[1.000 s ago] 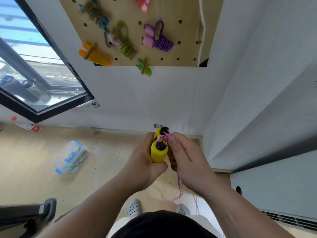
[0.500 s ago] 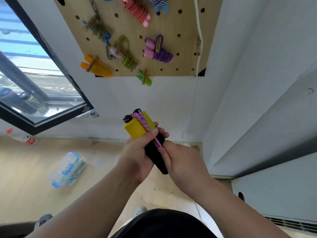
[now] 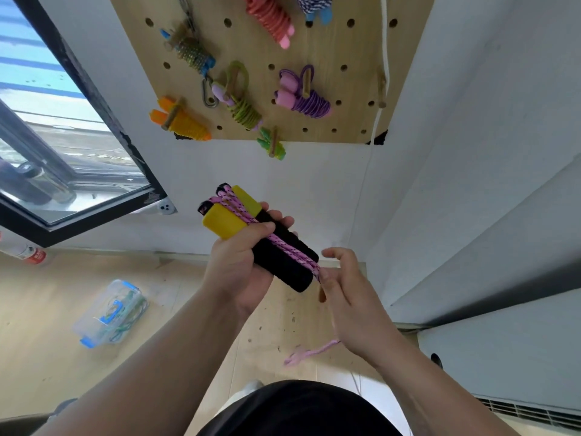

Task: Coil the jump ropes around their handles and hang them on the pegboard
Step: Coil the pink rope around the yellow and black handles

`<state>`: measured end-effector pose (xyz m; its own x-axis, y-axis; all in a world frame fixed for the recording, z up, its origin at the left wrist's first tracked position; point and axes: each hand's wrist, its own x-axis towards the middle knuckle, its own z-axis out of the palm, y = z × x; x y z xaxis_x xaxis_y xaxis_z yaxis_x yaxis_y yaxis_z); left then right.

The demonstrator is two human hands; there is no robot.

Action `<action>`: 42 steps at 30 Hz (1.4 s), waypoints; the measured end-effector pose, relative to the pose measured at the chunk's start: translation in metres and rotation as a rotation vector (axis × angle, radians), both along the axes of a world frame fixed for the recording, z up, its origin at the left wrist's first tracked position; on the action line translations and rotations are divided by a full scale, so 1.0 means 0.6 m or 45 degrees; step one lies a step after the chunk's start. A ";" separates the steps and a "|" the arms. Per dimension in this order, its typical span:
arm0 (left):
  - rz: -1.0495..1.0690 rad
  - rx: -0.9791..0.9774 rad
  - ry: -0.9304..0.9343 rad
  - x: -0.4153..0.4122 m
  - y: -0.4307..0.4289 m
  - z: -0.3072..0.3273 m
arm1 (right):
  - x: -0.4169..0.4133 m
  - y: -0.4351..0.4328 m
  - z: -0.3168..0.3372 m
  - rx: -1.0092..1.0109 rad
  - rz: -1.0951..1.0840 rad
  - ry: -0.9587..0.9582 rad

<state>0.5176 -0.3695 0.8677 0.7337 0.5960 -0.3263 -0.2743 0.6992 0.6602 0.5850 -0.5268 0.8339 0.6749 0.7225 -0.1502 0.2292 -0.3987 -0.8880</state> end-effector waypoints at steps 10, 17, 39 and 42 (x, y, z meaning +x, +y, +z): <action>-0.030 -0.014 0.008 0.001 -0.023 -0.009 | 0.014 0.047 0.029 -0.188 0.178 -0.179; 0.102 0.247 0.421 0.005 -0.040 -0.023 | 0.033 0.047 -0.006 -0.342 0.190 -0.398; -1.037 2.608 1.384 0.029 -0.024 -0.024 | 0.088 -0.012 -0.014 -0.380 0.274 -0.516; -1.009 2.568 1.455 0.030 -0.012 -0.033 | 0.103 -0.041 -0.011 -0.487 0.270 -0.547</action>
<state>0.5355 -0.3764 0.8481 0.9001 0.3762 -0.2196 0.3868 -0.9222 0.0055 0.6468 -0.5514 0.8270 0.5797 0.7965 -0.1716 0.6446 -0.5771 -0.5014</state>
